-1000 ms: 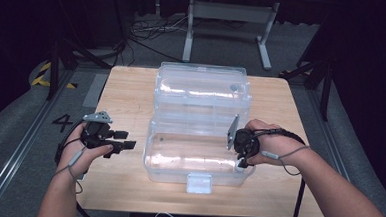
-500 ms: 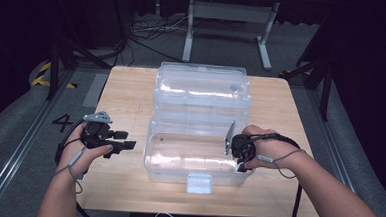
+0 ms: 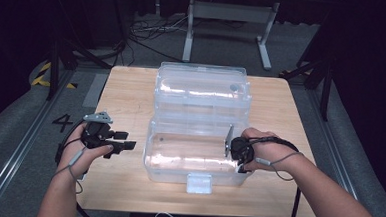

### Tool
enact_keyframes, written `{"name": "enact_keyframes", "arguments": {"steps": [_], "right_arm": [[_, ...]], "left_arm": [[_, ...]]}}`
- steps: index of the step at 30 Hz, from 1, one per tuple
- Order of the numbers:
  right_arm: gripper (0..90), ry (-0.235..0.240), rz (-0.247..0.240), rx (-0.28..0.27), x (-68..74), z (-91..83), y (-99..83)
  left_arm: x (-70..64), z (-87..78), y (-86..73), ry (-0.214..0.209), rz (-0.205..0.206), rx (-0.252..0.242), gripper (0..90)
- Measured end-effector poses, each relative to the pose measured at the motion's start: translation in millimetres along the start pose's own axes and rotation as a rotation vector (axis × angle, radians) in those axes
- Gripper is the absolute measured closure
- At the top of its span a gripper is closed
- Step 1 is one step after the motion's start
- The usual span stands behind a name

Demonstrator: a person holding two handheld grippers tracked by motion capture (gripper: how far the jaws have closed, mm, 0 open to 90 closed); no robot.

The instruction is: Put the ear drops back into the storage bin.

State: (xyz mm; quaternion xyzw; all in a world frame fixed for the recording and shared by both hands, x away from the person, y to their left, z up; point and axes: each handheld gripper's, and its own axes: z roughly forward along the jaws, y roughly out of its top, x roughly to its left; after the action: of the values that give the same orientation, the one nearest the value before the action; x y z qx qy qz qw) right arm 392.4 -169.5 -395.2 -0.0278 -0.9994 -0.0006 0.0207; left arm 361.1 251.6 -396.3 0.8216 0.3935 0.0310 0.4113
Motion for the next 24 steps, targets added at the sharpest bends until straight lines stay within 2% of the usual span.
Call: {"name": "enact_keyframes", "arguments": {"steps": [7,12,24], "right_arm": [[67.7,-0.003,0.009,-0.005,0.2,-1.1,-1.4],[65.4,-0.004,0.018,-0.036,3.0,-9.3,-4.7],[64.8,-0.044,0.025,-0.165,19.2,-45.2,-12.9]], "left_arm": [[0.1,0.0,-0.1,0.001,-0.001,0.001,44.8],[0.1,-0.2,-0.1,0.002,-0.002,-0.001,44.8],[0.4,-0.6,3.9,0.007,0.001,0.004,41.0]]}}
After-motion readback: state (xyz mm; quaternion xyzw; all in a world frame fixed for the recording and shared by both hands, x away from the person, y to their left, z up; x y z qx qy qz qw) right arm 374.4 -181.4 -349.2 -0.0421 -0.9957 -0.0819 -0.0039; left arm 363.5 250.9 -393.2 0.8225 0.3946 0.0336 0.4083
